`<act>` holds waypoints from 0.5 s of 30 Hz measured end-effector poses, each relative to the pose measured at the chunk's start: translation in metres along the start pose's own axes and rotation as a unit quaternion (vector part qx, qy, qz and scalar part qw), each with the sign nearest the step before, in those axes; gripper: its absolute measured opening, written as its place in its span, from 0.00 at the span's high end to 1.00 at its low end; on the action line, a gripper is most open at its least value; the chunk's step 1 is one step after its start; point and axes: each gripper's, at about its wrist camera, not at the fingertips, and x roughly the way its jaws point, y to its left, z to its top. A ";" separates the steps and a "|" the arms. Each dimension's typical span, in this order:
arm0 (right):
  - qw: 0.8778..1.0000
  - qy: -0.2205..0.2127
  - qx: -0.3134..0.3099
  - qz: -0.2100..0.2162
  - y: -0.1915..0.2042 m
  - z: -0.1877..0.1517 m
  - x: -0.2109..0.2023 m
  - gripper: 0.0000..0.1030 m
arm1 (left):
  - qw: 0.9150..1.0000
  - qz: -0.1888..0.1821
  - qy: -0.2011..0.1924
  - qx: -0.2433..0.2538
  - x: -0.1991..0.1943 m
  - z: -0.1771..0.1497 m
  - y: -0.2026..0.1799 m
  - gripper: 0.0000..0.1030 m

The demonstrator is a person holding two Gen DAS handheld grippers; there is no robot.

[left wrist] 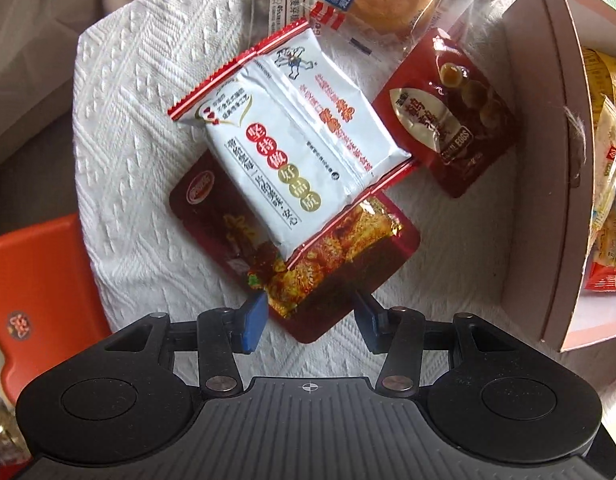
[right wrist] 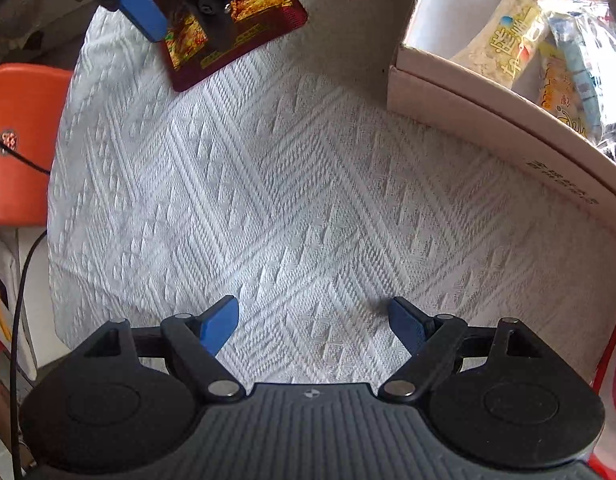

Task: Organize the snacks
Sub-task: 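Move the left tool over the red pouch while the right tool approaches the white printed bag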

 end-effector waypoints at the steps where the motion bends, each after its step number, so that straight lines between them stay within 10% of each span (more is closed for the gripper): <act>1: 1.000 0.000 -0.009 0.001 0.000 -0.002 0.000 0.19 | 1.000 0.000 0.002 -0.005 0.003 -0.003 0.001 0.48; 15: 0.995 0.030 -0.061 -0.076 0.037 0.000 0.011 0.18 | 0.998 -0.034 -0.022 -0.048 0.017 -0.074 0.074 0.48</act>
